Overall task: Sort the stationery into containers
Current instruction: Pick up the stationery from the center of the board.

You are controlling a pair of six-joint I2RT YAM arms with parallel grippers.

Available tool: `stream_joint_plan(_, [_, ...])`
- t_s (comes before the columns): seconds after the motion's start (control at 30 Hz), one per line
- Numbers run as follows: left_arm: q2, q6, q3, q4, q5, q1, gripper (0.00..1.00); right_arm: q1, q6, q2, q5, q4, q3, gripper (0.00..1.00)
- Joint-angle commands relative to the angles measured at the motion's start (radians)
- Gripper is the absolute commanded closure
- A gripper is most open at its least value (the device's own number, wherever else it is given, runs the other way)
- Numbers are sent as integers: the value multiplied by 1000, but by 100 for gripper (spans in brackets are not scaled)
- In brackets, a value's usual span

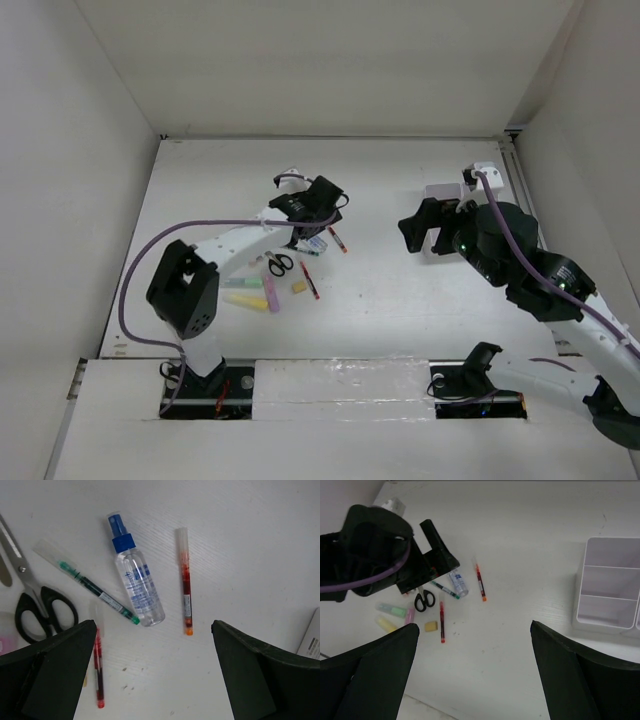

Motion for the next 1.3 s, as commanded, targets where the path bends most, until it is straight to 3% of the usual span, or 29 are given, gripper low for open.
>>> stream_joint_plan(0.0, [55, -124, 91, -34, -58, -6, 0, -5, 5, -23, -44, 23, 0, 0])
stream_joint_plan(0.2, [131, -167, 110, -15, -53, 7, 7, -5, 5, -44, -65, 23, -30, 0])
stream_joint_plan(0.43, [156, -218, 121, -45, -73, -3, 7, -5, 5, -64, -74, 23, -50, 0])
stream_joint_plan(0.77, [157, -197, 88, -31, -55, 100, 7, -5, 5, -84, -103, 23, -59, 0])
stream_joint_plan(0.93, [168, -197, 78, -8, -7, 100, 7, -5, 14, -93, -103, 23, -69, 0])
stream_joint_plan(1.1, [168, -240, 78, -8, -7, 33, 7, -5, 23, -104, -113, 12, -69, 0])
stream_joint_plan(1.27, [245, -260, 124, -38, -16, 14, 7, -5, 23, -113, -133, 12, -69, 0])
